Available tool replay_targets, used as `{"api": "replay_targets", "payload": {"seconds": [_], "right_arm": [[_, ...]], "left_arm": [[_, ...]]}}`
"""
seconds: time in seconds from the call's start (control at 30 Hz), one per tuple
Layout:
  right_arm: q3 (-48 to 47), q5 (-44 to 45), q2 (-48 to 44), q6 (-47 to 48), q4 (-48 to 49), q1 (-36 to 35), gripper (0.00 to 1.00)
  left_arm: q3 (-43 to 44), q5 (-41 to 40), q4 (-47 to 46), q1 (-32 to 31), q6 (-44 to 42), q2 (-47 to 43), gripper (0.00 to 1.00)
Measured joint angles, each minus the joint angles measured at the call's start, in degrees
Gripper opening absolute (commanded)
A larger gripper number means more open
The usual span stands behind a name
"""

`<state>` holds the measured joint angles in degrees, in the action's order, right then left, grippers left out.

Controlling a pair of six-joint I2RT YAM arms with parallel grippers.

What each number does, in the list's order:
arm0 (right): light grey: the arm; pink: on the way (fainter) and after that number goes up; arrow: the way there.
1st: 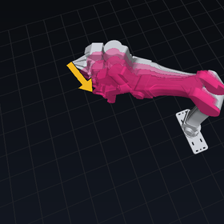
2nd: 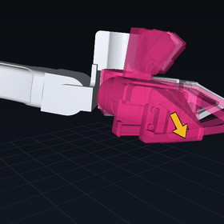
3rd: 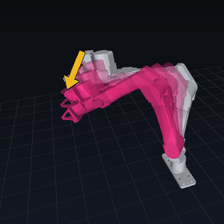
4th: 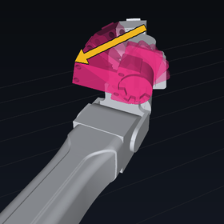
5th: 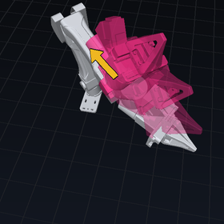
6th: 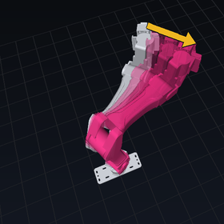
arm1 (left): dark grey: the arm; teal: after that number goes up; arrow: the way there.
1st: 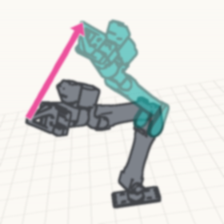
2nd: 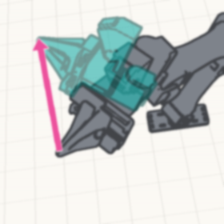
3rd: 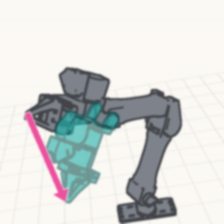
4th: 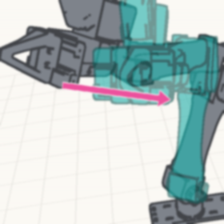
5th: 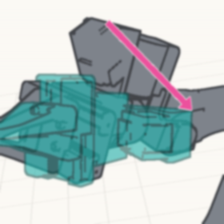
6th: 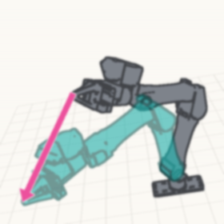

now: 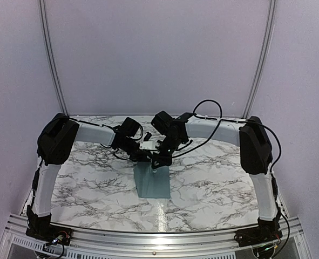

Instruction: Place the letter into the envelope and seal it

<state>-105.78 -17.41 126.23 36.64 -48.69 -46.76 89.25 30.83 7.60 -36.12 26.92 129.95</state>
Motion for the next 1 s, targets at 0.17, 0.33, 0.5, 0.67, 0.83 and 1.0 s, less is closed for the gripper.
{"api": "replay_targets", "payload": {"seconds": [0.17, 0.33, 0.5, 0.67, 0.83, 1.0], "right_arm": [[-0.22, -0.02, 0.63, -0.44, -0.28, -0.04, 0.0], [-0.22, -0.11, 0.81, -0.5, -0.37, -0.22, 0.0], [-0.22, -0.33, 1.42, -0.52, -0.42, -0.26, 0.0], [-0.28, -0.5, 1.6, -0.63, -0.46, -0.26, 0.0], [-0.5, -1.07, 1.79, -0.61, -0.79, -0.26, 0.0], [-0.52, -1.64, 1.81, -0.61, -1.22, -0.26, 0.0]], "left_arm": [[0.02, 0.0, 0.02, 0.0, -0.24, 0.02, 0.0], [0.02, 0.0, 0.07, 0.0, -0.39, 0.02, 0.0], [0.04, 0.0, 0.24, 0.0, -0.39, 0.02, 0.0], [0.24, 0.0, 0.52, 0.0, -0.48, 0.02, 0.0], [0.7, 0.02, 1.09, 0.0, -0.63, 0.24, 0.0], [0.72, 0.09, 1.27, 0.0, -0.66, 0.24, 0.0]]}}
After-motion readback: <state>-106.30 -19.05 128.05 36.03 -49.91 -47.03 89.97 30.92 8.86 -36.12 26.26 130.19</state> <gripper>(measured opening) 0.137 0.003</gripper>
